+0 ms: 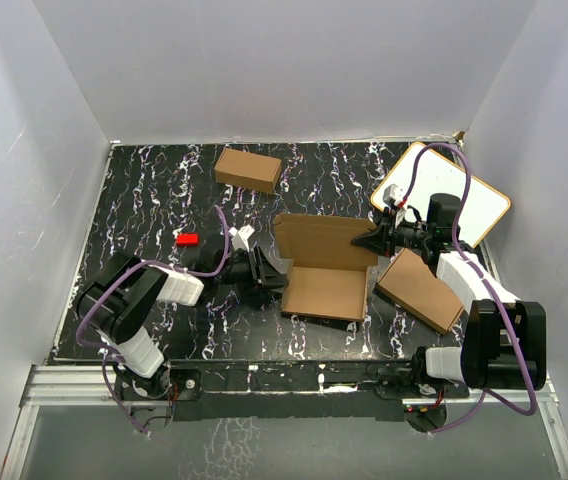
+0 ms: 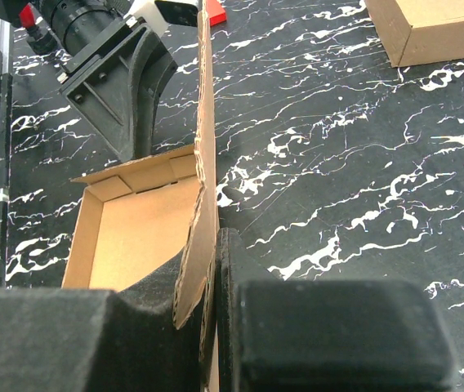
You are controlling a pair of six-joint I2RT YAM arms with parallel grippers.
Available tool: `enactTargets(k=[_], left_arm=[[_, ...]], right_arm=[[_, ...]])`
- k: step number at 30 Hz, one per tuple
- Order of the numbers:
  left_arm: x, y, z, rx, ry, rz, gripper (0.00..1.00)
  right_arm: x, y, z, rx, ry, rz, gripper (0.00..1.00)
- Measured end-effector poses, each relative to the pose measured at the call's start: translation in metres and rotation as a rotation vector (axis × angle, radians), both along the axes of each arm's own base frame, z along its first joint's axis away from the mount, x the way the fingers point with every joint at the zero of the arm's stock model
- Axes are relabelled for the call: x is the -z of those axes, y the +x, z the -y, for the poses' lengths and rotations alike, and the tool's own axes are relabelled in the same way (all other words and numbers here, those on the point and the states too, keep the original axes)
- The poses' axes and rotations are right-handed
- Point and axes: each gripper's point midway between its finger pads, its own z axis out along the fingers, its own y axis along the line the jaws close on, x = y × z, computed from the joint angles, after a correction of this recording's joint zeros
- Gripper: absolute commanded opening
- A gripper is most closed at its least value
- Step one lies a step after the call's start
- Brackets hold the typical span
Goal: Fold the paper box
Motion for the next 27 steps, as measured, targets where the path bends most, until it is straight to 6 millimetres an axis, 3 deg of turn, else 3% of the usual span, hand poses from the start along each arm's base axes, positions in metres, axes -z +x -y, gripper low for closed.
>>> enactTargets(k=[16,27], left_arm=[[0.012,-0.005,0.007,0.032,0.069,-0.016,0.36],[0.027,0.000,0.007,0.021,0.234,0.002,0.30]], right_arm=[[0.000,0.000,0.000,0.000,0.000,0.000,0.08],[0.000,0.000,-0.001,-0.002,0.000,-0.002,0.08]])
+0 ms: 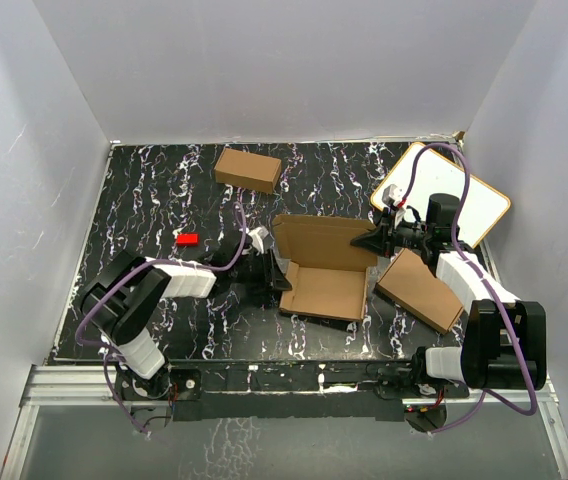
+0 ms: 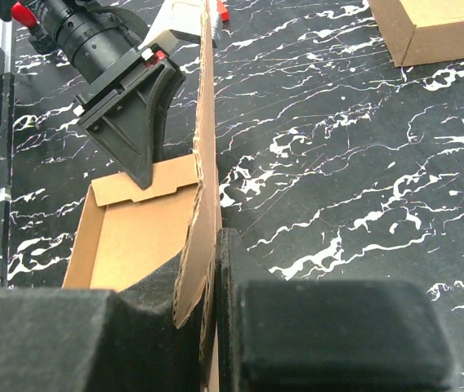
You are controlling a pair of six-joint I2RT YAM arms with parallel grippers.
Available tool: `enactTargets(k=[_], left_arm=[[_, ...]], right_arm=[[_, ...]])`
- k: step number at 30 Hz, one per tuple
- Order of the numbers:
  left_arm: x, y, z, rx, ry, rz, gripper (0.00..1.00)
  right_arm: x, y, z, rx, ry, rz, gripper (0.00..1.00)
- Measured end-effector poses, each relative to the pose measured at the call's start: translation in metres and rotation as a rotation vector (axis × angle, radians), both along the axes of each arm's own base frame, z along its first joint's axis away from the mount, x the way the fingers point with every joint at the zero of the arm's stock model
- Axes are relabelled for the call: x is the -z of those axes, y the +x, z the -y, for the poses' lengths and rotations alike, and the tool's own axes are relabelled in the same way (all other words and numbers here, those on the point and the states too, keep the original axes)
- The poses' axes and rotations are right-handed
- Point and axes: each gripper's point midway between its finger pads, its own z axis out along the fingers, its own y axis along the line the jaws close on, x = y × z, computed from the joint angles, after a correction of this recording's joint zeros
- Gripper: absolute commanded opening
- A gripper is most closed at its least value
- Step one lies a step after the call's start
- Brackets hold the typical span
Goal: Fold the paper box
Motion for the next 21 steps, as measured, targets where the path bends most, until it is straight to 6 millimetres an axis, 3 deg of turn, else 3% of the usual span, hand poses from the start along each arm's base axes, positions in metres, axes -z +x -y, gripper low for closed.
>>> enactTargets(k=[3,8,21], left_arm=[[0.001,0.003,0.000,-0.008,0.054,0.015,0.23],[0.001,0.007,0.000,-0.020,0.142,0.050,0.01],[-0.001,0.013,-0.006,-0.042,0.444,0.172,0.00]], right_arm=[[0.000,0.000,-0.001,-0.002,0.000,-0.001,0.08],[0.000,0.000,-0.001,-0.003,-0.001,0.000,0.08],[0.000,-0.001,-0.002,-0.005,-0.001,0.000,0.08]])
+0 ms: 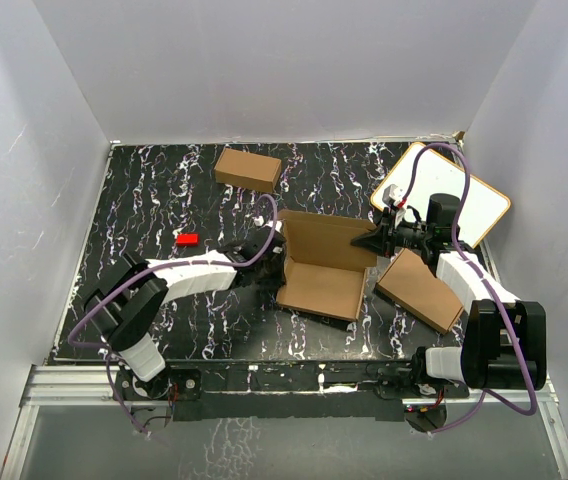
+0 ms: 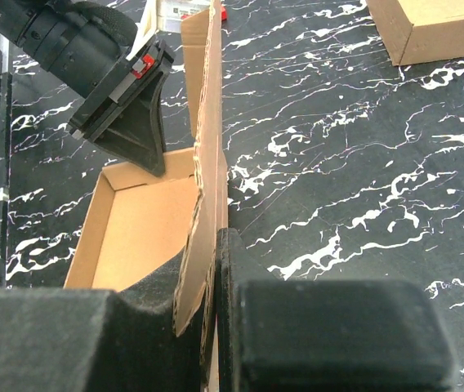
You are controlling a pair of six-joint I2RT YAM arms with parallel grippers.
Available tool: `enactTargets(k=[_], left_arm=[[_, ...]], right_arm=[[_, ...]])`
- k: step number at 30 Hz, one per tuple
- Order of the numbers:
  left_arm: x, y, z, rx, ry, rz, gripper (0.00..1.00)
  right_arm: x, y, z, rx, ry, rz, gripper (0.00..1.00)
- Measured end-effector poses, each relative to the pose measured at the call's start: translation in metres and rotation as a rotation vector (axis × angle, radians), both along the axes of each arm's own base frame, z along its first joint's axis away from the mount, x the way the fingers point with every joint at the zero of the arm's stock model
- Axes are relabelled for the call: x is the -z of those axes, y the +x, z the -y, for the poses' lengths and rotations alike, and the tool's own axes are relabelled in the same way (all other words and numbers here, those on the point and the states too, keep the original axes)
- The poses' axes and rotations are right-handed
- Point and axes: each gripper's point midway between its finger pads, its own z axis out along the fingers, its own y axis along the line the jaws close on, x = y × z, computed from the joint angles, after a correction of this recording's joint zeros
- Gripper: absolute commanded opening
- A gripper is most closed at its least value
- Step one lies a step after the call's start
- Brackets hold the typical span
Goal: Fold the paper box
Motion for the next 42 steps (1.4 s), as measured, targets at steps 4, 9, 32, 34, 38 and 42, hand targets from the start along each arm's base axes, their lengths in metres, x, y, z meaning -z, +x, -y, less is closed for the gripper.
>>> enactTargets(k=[4,9,32,34,38,42], left_arm=[[-0.006,0.009,-0.005,-0.038,0.085,0.036,0.00],[-0.011,0.015,-0.012,-0.071,0.157,0.068,0.00],[0.004,0.009,-0.013,-0.092,0.035,0.158,0.24],[0.003,0.009,-0.013,-0.097,0.024,0.165,0.27],[-0.002,0.010,-0.013,-0.111,-0.007,0.183,0.29],[-0.010,0.013,-0.013,-0.125,-0.037,0.203,0.30]], right_arm=[[0.000,0.001,0.001,0.005,-0.003,0.001,0.08],[0.001,0.001,0.001,0.008,-0.005,0.002,0.08],[0.001,-0.001,-0.002,-0.004,-0.004,0.001,0.08],[0.001,-0.001,-0.002,-0.005,-0.004,0.001,0.08],[0.001,-0.001,-0.002,-0.008,-0.003,0.001,0.08],[0.001,-0.001,-0.002,-0.007,-0.003,0.001,0.08]])
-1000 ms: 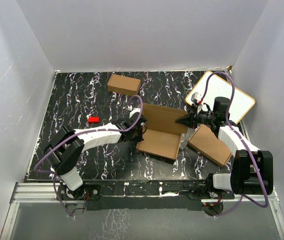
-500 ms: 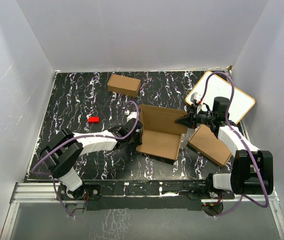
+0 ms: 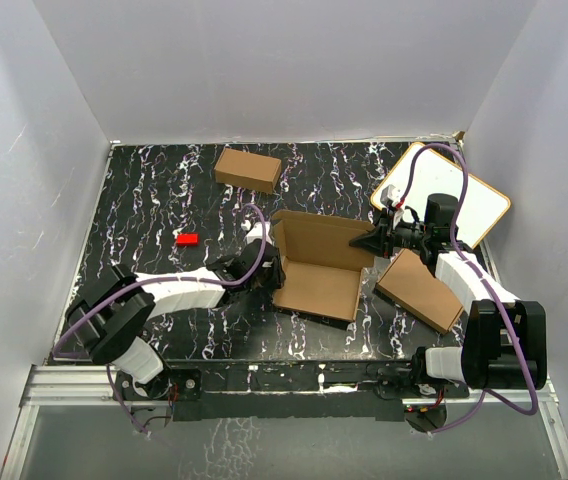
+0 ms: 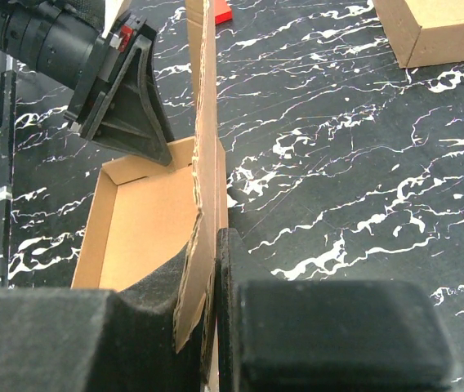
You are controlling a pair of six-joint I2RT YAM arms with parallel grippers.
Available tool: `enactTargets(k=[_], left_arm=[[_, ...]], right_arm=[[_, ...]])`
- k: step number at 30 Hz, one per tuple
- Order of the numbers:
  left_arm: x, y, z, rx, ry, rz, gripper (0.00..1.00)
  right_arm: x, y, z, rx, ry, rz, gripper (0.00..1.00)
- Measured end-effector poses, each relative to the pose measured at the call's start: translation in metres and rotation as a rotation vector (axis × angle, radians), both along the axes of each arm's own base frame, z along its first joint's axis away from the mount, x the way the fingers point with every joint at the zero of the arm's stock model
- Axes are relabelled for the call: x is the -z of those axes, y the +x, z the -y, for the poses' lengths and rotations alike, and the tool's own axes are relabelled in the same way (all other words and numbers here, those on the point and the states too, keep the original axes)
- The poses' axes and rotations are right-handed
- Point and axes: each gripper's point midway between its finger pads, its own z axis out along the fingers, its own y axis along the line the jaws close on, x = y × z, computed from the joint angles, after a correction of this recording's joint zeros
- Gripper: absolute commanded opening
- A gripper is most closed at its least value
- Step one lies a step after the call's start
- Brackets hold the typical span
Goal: Fold the paper box
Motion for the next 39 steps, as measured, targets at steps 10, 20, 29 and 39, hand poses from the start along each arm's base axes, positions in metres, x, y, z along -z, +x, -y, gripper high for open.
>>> enactTargets(k=[10,20,29,39], left_arm=[[0.000,0.006,0.001,-0.011,0.000,0.009,0.24],[0.005,0.009,0.002,0.010,0.044,0.021,0.00],[0.006,0.013,0.001,0.059,0.188,0.049,0.00],[0.006,0.013,-0.004,0.079,0.286,0.072,0.18]], right_arm=[[0.000,0.000,0.000,-0.001,0.000,0.000,0.08],[0.001,0.000,-0.001,-0.003,-0.002,0.000,0.08],[0.002,0.000,-0.002,-0.003,-0.003,-0.004,0.08],[0.003,-0.001,-0.002,-0.005,-0.003,-0.013,0.08]])
